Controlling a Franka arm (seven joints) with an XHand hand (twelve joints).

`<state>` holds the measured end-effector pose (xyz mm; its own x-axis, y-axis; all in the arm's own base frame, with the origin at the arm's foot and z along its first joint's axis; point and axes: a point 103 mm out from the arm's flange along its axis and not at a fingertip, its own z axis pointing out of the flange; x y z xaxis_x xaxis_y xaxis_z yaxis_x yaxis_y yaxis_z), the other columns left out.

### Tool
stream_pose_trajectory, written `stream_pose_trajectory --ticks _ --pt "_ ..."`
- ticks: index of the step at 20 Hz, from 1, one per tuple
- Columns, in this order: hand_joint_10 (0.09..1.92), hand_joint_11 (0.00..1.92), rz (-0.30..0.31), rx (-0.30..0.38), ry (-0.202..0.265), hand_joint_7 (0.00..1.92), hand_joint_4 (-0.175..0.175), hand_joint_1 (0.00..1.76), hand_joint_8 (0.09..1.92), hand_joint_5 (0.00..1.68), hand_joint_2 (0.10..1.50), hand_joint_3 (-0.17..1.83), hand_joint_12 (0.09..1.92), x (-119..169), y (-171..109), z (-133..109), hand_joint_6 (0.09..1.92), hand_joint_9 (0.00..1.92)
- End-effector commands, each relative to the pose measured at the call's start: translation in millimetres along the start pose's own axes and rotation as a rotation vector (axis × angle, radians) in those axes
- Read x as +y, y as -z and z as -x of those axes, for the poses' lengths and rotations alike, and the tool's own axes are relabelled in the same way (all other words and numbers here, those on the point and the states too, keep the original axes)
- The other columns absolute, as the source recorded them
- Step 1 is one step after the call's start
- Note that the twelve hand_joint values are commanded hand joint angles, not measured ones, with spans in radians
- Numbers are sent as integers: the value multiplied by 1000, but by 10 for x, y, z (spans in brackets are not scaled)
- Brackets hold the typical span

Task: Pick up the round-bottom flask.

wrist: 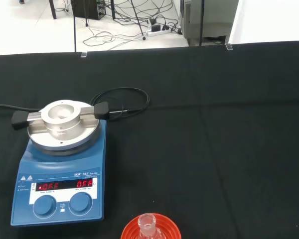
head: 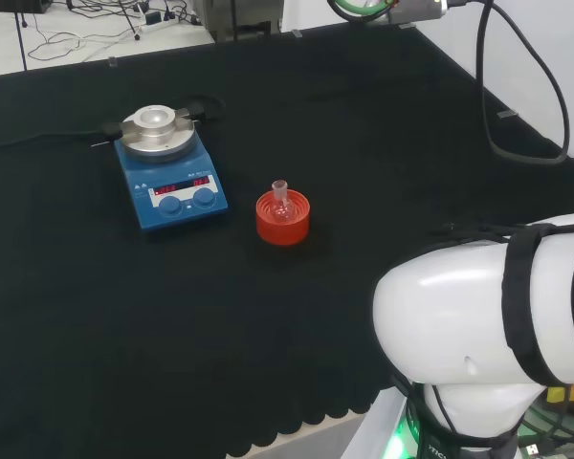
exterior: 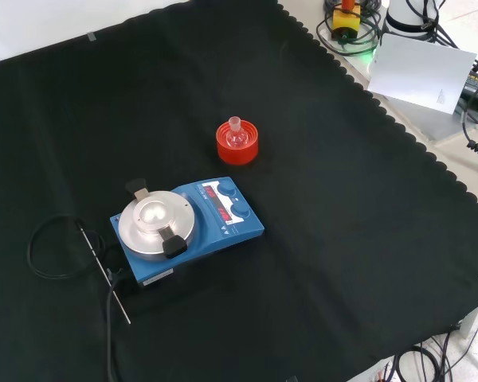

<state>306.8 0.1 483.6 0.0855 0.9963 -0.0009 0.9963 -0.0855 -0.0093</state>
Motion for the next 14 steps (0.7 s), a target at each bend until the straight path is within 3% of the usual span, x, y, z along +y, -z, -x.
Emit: stream_pose_trajectory --ticks 1,2,4,14 --pt "829 293 9 -8 0 338 -37 299 809 260 1075 590 1281 2 2 2 447 428" --pt "768 143 8 -7 -1 198 -29 184 718 268 1160 484 1337 3 3 3 412 283" --pt "720 31 2 -4 -3 98 -23 97 643 284 1246 358 1381 13 -3 0 364 177" --pt "706 0 -34 3 -36 76 -21 79 617 301 1290 274 1397 160 -248 54 327 156"
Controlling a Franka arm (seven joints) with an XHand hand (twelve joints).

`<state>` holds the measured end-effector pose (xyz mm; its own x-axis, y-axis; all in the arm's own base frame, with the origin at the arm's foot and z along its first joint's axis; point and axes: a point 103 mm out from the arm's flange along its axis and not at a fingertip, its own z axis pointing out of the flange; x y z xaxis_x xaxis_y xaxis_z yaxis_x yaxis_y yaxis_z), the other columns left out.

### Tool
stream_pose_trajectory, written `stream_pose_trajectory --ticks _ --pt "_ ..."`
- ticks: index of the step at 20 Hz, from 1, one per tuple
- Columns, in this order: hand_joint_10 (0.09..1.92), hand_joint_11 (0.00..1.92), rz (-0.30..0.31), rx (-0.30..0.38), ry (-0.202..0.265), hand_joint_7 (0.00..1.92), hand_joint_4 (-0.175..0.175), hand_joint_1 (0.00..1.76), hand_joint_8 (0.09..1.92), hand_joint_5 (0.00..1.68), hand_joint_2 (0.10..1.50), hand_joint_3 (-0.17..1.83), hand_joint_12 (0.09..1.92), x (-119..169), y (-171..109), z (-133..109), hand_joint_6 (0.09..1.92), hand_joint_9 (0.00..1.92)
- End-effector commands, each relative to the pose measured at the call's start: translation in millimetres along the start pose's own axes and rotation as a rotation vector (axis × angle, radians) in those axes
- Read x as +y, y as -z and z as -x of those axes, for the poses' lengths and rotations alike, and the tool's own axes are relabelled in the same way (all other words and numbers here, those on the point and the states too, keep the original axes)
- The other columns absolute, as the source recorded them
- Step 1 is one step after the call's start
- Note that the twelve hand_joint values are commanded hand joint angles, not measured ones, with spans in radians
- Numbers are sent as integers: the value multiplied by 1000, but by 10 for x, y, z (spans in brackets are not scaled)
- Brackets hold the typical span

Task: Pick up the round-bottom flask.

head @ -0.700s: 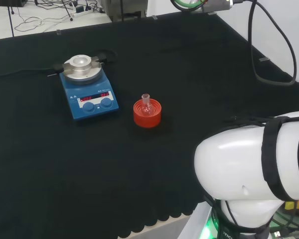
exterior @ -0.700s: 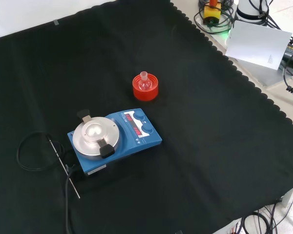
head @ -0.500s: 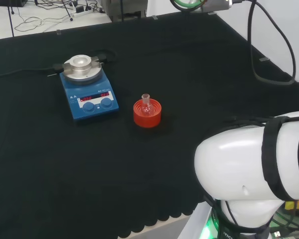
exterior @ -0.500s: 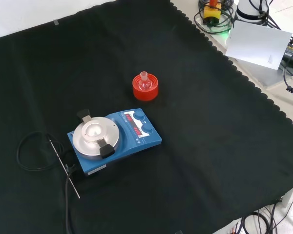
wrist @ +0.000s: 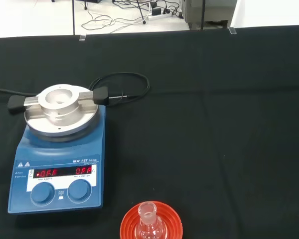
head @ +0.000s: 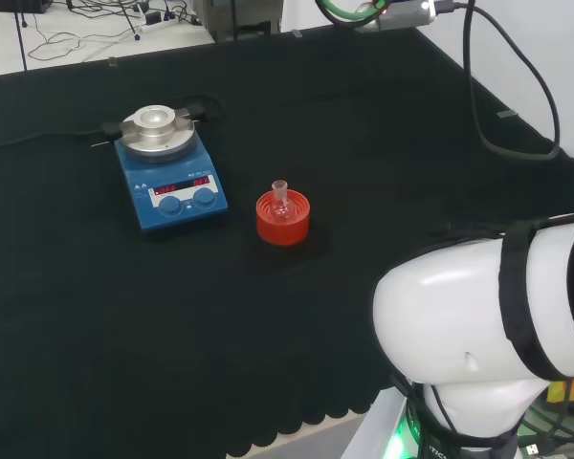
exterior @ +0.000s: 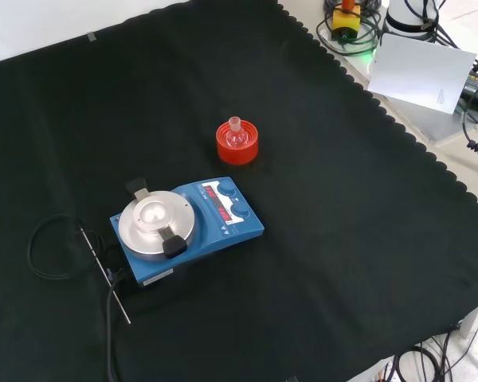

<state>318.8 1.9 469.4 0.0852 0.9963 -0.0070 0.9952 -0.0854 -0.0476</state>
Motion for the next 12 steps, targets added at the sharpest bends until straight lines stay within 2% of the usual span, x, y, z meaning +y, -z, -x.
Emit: stream_pose_trajectory --ticks 1,5,12 --pt "707 1 -1 13 -41 76 -21 84 617 302 1289 271 1397 70 -153 91 326 158" --pt "708 4 -17 20 -63 78 -22 99 618 302 1285 260 1399 165 -318 130 321 161" --pt "709 6 -38 40 -91 81 -25 111 619 303 1282 250 1401 334 -614 336 313 164"
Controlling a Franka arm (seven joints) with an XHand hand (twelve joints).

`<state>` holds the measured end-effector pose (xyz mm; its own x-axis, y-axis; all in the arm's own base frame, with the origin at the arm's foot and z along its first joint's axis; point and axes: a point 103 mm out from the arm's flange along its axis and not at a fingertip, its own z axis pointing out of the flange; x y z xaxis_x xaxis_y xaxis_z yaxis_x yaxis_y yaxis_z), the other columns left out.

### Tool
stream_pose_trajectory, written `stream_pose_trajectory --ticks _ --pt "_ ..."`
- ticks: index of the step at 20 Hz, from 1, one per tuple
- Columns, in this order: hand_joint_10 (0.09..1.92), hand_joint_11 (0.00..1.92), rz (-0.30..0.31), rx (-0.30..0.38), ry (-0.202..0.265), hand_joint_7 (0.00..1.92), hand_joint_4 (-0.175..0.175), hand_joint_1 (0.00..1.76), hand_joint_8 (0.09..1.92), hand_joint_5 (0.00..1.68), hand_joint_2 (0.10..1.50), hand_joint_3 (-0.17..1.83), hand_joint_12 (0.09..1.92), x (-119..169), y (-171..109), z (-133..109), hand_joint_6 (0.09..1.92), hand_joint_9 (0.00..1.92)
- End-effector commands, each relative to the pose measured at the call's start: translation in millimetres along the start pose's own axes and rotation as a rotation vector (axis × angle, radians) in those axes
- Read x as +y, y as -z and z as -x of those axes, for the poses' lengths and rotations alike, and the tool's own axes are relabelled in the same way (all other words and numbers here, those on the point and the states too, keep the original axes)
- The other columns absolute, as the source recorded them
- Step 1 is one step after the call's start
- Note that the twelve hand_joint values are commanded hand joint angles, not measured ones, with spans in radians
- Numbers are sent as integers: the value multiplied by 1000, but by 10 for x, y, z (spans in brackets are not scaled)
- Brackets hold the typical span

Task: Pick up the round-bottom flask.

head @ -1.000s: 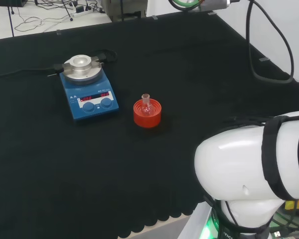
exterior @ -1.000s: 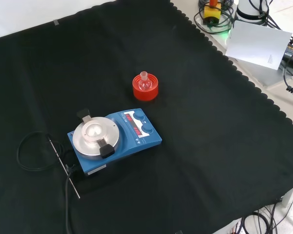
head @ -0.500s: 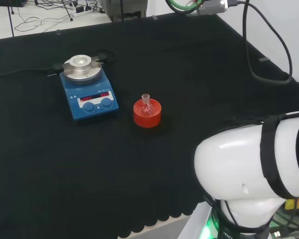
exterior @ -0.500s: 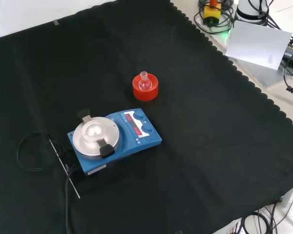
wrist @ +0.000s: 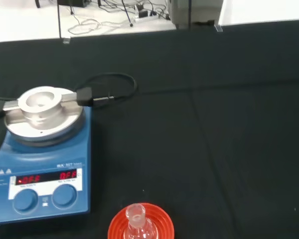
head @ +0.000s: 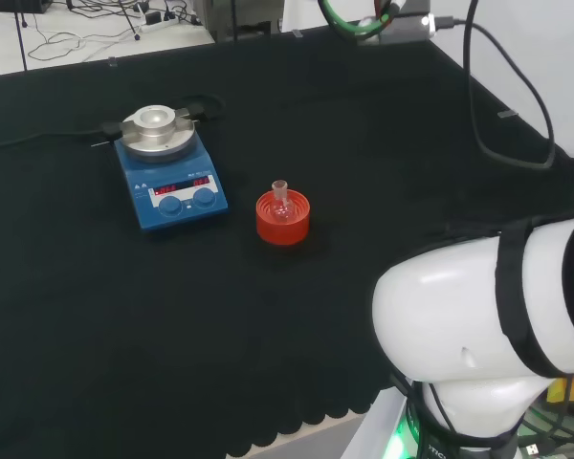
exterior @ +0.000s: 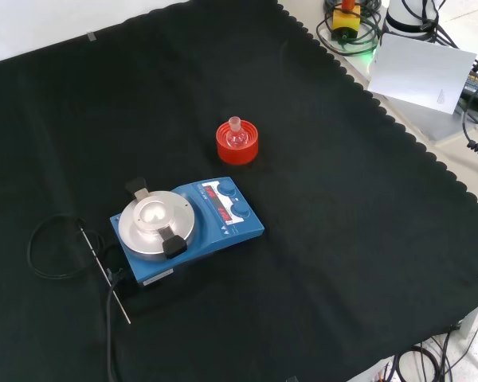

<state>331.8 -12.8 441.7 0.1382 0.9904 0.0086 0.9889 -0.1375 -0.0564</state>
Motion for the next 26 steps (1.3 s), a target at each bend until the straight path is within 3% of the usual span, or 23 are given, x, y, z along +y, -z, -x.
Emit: stream_pose_trajectory --ticks 1,7,14,26 --pt "709 6 -36 29 -41 82 -26 115 619 304 1281 248 1402 241 -400 234 311 165" --pt "711 10 -52 94 -1 85 -31 184 622 317 1252 227 1404 508 -873 410 298 174" --pt "753 93 -72 166 2 142 -61 426 669 408 1125 185 1405 685 -1577 518 274 301" --pt "744 176 -184 196 51 229 -71 756 726 523 884 137 1388 717 -2414 300 336 406"
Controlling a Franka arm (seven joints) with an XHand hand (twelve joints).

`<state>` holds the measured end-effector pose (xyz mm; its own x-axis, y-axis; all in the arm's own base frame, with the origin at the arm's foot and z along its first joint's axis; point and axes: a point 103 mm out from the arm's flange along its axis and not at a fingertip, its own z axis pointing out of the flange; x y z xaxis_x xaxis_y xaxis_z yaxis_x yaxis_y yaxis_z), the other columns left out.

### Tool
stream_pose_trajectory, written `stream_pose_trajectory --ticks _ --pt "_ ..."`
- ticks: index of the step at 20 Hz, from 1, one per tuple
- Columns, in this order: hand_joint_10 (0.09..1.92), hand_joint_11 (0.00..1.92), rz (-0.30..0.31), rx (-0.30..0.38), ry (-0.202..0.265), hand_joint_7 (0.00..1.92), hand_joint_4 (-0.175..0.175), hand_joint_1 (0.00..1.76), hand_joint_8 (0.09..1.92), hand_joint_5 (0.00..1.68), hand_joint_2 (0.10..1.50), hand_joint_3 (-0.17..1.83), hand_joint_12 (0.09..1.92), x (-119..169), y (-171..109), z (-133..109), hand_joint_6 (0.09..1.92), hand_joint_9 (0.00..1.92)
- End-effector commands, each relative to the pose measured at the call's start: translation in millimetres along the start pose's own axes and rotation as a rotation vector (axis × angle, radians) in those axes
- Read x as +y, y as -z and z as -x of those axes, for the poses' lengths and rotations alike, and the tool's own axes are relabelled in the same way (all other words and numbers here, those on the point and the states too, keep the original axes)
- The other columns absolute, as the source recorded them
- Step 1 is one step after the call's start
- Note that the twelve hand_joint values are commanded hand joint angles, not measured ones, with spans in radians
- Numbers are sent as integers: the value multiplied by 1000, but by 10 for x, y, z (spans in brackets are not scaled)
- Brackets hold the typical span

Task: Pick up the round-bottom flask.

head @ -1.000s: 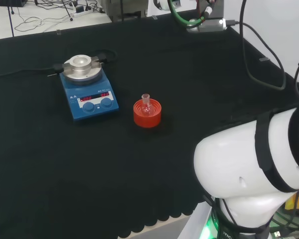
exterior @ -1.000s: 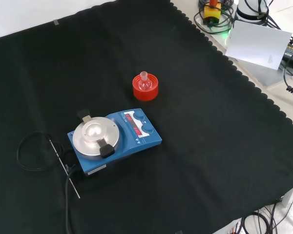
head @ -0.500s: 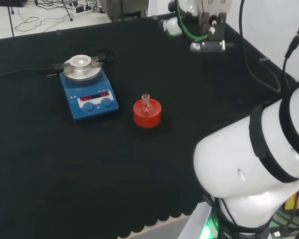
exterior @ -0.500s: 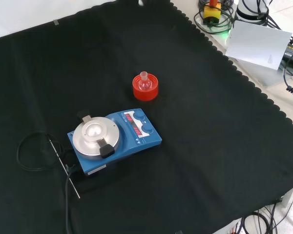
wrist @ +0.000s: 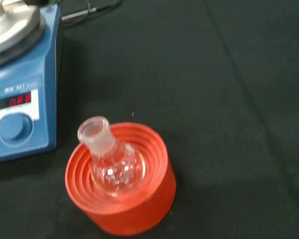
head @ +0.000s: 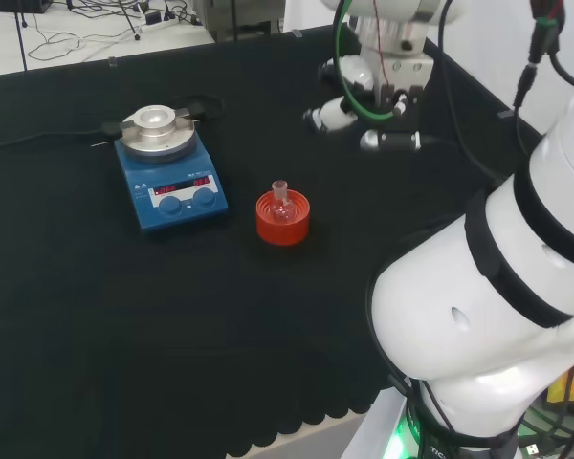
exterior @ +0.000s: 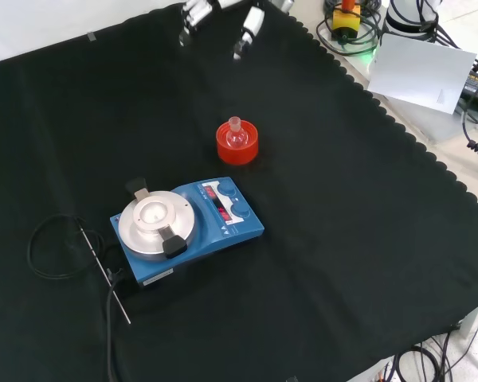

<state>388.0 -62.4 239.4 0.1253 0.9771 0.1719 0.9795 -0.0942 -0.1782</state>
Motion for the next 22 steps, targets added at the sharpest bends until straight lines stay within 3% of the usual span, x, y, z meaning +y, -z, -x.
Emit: stream_pose_trajectory --ticks 1,7,16,22 --pt "734 177 -75 34 13 231 -70 775 726 517 856 170 1390 41 -516 -78 366 412" --pt "744 147 -81 32 25 183 -67 865 736 506 603 589 1417 96 -760 -173 551 368" --pt "761 56 -76 53 47 120 -64 905 737 576 558 665 1447 153 -963 -219 689 296" --pt "762 52 -106 59 64 119 -78 921 739 736 560 671 1447 170 -1085 -294 776 302"
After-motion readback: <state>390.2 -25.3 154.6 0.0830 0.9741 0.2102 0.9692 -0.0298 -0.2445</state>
